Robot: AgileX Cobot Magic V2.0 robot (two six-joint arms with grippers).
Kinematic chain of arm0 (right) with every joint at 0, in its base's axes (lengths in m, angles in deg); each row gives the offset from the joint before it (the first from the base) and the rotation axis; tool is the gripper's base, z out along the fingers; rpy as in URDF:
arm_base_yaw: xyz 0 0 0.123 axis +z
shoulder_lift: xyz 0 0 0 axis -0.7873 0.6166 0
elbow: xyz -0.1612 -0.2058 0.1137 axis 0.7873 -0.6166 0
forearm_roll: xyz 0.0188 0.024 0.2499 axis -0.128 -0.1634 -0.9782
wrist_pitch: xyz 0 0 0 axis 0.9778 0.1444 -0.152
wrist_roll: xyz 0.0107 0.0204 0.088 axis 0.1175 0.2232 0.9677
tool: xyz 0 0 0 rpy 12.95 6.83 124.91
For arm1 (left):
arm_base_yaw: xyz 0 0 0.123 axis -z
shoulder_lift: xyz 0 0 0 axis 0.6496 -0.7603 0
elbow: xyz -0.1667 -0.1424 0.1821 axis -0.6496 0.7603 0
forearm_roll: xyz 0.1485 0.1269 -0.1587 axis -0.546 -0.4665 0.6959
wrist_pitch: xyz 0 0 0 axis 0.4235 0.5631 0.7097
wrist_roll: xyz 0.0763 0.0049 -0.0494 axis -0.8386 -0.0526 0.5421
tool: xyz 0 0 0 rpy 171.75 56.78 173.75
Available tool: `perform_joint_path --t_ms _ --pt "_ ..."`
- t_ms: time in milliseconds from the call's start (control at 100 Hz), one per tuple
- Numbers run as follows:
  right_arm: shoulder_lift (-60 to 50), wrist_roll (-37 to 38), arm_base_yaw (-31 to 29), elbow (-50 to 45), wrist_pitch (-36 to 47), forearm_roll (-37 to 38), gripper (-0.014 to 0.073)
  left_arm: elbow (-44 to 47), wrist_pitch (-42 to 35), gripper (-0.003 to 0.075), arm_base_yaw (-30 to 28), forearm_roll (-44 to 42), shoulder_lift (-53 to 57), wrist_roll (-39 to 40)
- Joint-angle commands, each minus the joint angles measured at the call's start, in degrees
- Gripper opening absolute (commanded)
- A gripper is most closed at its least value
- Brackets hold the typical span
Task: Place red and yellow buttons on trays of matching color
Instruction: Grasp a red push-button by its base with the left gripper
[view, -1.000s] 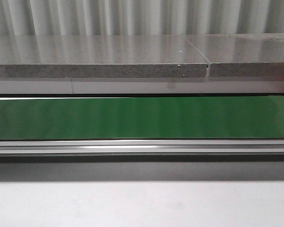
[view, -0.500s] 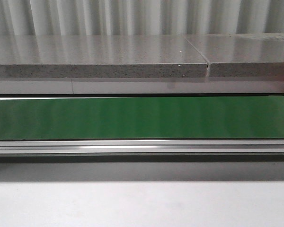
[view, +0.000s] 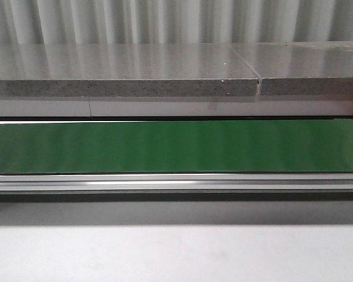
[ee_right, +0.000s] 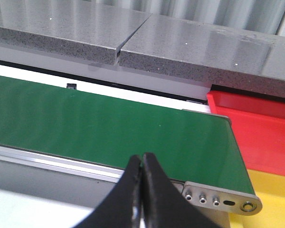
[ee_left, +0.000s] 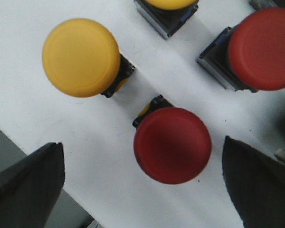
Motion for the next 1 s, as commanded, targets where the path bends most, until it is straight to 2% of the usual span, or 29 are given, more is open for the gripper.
perform_joint_path --t_ms 0,110,180,250,440,540,740,990 --pt "-0.8 -0.2 -0.2 0.3 4.7 0.7 -0.0067 -1.7 -2.3 0.0618 -0.1 -0.5 1.1 0.0" --pt "-0.8 -0.2 -0.2 0.3 4.7 0.7 -0.0067 -1.7 -2.6 0.0611 -0.1 -0.7 1.1 0.0" --pt "-0.8 -0.2 -0.2 0.3 4.7 0.7 -0.0067 -1.7 -2.8 0.0560 -0.1 -1.5 1.1 0.0" --pt "-0.8 -0.2 -0.2 0.3 4.7 0.7 -0.0067 -1.7 -2.8 0.0462 -0.1 -1.9 1.1 0.0" --pt "-0.8 -0.2 -0.2 0.3 4.7 0.7 -0.0067 -1.7 -2.6 0.0113 -0.1 -1.9 1.2 -0.2" --pt "-0.8 -0.2 -0.2 0.3 4.7 0.7 -0.0067 -1.7 -1.6 -0.0020 -0.1 -1.9 1.3 -0.4" --pt "-0.8 -0.2 -0.2 0.3 4.7 0.7 -0.0067 -1.7 0.5 -0.0020 0.5 -1.8 5.2 -1.8" --pt "-0.8 -0.2 -0.2 0.3 4.7 0.7 -0.0067 -1.7 4.7 -0.0020 4.2 -2.5 16.3 -5.1"
